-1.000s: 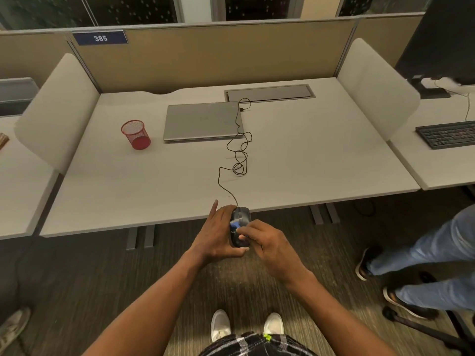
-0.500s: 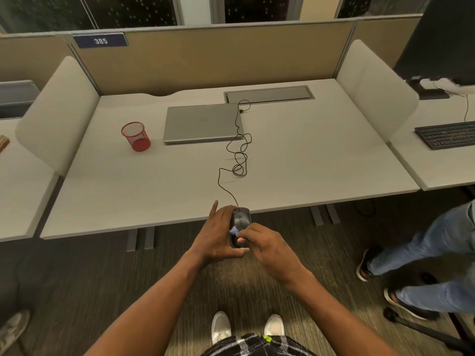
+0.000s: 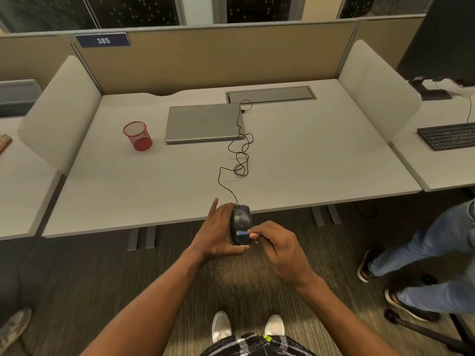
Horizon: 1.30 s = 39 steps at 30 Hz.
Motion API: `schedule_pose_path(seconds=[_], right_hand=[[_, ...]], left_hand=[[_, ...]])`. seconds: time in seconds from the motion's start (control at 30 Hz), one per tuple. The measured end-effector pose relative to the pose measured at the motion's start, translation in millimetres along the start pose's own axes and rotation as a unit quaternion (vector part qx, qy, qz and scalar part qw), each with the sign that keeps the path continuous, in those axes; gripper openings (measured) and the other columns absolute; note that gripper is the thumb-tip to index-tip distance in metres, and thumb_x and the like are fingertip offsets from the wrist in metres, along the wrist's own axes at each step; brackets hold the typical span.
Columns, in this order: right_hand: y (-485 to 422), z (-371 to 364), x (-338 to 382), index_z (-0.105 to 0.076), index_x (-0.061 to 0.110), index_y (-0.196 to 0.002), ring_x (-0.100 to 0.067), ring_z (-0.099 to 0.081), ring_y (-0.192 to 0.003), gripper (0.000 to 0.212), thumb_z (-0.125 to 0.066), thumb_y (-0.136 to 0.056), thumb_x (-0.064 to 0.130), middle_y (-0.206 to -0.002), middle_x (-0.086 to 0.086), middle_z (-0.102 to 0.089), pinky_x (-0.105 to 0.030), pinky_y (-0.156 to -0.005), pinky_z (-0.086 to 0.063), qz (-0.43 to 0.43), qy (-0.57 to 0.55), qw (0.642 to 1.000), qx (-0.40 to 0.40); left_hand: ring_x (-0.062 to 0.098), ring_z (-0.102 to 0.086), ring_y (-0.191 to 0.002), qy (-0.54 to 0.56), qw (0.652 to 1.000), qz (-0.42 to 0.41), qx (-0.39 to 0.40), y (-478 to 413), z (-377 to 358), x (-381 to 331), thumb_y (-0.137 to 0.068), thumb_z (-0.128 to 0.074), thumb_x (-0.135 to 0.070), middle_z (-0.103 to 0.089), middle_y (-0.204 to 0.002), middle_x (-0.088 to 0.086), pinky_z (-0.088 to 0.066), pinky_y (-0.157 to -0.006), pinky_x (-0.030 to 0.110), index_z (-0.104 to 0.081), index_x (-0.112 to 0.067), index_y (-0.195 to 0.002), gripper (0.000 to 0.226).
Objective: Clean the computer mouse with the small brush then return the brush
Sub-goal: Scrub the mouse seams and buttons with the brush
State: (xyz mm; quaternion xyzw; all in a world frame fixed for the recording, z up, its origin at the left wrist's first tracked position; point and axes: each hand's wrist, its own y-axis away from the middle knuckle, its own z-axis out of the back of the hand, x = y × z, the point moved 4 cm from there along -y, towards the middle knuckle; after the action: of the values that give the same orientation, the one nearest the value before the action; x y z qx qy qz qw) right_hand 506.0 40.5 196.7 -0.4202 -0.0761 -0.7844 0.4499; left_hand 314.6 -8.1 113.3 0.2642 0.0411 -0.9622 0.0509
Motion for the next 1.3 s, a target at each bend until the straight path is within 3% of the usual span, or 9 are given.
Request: schedule_pose_path(seconds=[0.1, 0.2, 0.33, 0.53, 0.63, 0.8, 1.0, 1.17, 1.3], right_hand=[[-1.7, -0.2, 3.7, -0.070, 0.010, -0.123, -0.003, -0.063, -0.107, 0.029, -0.062, -0.097, -0.001, -0.116, 0.000, -0.068, -0.010, -0.094, -0.050, 0.018, 0.015, 1.000, 0.000], [2.4, -8.6, 1.2, -0.069, 0.014, -0.126, -0.004, -0.063, -0.105, 0.028, -0.062, -0.100, 0.007, -0.118, 0.002, -0.066, -0.014, -0.094, -0.052, 0.030, 0.036, 0.997, 0.062], [9.2, -12.2, -4.7, -0.072, 0.020, -0.114, 0.000, -0.062, -0.096, 0.018, -0.058, -0.103, 0.022, -0.108, 0.011, -0.064, -0.015, -0.085, -0.052, 0.022, 0.020, 0.992, 0.122], [-1.5, -4.4, -0.6, -0.070, 0.013, -0.122, 0.005, -0.060, -0.106, 0.030, -0.063, -0.097, -0.002, -0.114, 0.007, -0.066, -0.009, -0.093, -0.048, 0.018, 0.010, 0.999, 0.043], [-0.4, -3.4, -5.7, -0.070, 0.014, -0.124, 0.002, -0.061, -0.106, 0.029, -0.061, -0.099, 0.002, -0.116, 0.006, -0.066, -0.012, -0.093, -0.050, 0.012, 0.004, 0.998, 0.060], [11.4, 6.8, -18.5, -0.072, 0.023, -0.108, -0.003, -0.064, -0.097, 0.015, -0.062, -0.100, 0.014, -0.103, 0.013, -0.067, -0.020, -0.083, -0.054, -0.010, 0.001, 0.996, 0.092], [10.0, 11.2, -15.4, -0.071, 0.012, -0.125, -0.002, -0.065, -0.106, 0.031, -0.061, -0.098, 0.000, -0.116, 0.006, -0.068, -0.016, -0.088, -0.054, -0.008, -0.013, 1.000, 0.005], [22.3, 2.8, -15.9, -0.072, 0.018, -0.122, -0.001, -0.064, -0.106, 0.030, -0.052, -0.101, 0.027, -0.114, 0.008, -0.068, -0.018, -0.088, -0.055, -0.015, -0.021, 0.999, 0.041], [25.2, 2.1, -15.8, -0.072, 0.017, -0.118, -0.001, -0.065, -0.102, 0.026, -0.054, -0.101, 0.024, -0.110, 0.008, -0.069, -0.019, -0.085, -0.056, -0.004, -0.019, 0.999, 0.040]], left_hand=[[0.023, -0.042, -0.144, -0.002, 1.000, 0.000, 0.003, -0.8, 0.7, -1.6, -0.071, -0.073, -0.079, -0.048, -0.150, 0.010, -0.001, -0.131, 0.052, -0.030, -0.011, -0.153, 0.115], [0.024, -0.043, -0.144, 0.005, 1.000, 0.002, -0.002, -2.5, 2.2, -0.7, -0.070, -0.074, -0.079, -0.049, -0.150, 0.010, 0.002, -0.131, 0.049, -0.031, -0.010, -0.153, 0.115], [0.022, -0.041, -0.144, 0.006, 1.000, -0.004, 0.008, -3.8, 4.2, 1.1, -0.069, -0.078, -0.080, -0.048, -0.150, 0.009, 0.006, -0.131, 0.044, -0.032, -0.011, -0.153, 0.118], [0.022, -0.038, -0.148, -0.016, 1.000, -0.002, 0.009, 0.0, 3.6, 1.1, -0.073, -0.074, -0.079, -0.045, -0.155, 0.010, 0.003, -0.131, 0.047, -0.029, -0.008, -0.156, 0.119], [0.022, -0.039, -0.147, -0.014, 1.000, 0.001, 0.003, -1.9, 6.8, 0.3, -0.072, -0.075, -0.079, -0.046, -0.154, 0.010, 0.005, -0.131, 0.045, -0.030, -0.008, -0.156, 0.119], [0.025, -0.041, -0.146, 0.009, 1.000, 0.023, -0.010, -2.0, 16.1, 5.2, -0.070, -0.075, -0.082, -0.048, -0.153, 0.010, 0.007, -0.131, 0.044, -0.031, -0.012, -0.154, 0.118], [0.025, -0.042, -0.145, 0.017, 1.000, 0.019, -0.008, 0.4, 13.4, 6.8, -0.072, -0.079, -0.076, -0.048, -0.153, 0.010, 0.010, -0.130, 0.042, -0.032, -0.012, -0.153, 0.113], [0.026, -0.041, -0.146, 0.021, 1.000, 0.020, -0.001, 0.7, 13.5, 7.1, -0.070, -0.075, -0.081, -0.047, -0.154, 0.010, 0.011, -0.129, 0.040, -0.032, -0.012, -0.154, 0.117], [0.025, -0.040, -0.147, 0.027, 0.999, 0.029, 0.001, 2.6, 15.4, 9.3, -0.068, -0.070, -0.087, -0.047, -0.155, 0.009, 0.008, -0.131, 0.045, -0.032, -0.013, -0.155, 0.120]])
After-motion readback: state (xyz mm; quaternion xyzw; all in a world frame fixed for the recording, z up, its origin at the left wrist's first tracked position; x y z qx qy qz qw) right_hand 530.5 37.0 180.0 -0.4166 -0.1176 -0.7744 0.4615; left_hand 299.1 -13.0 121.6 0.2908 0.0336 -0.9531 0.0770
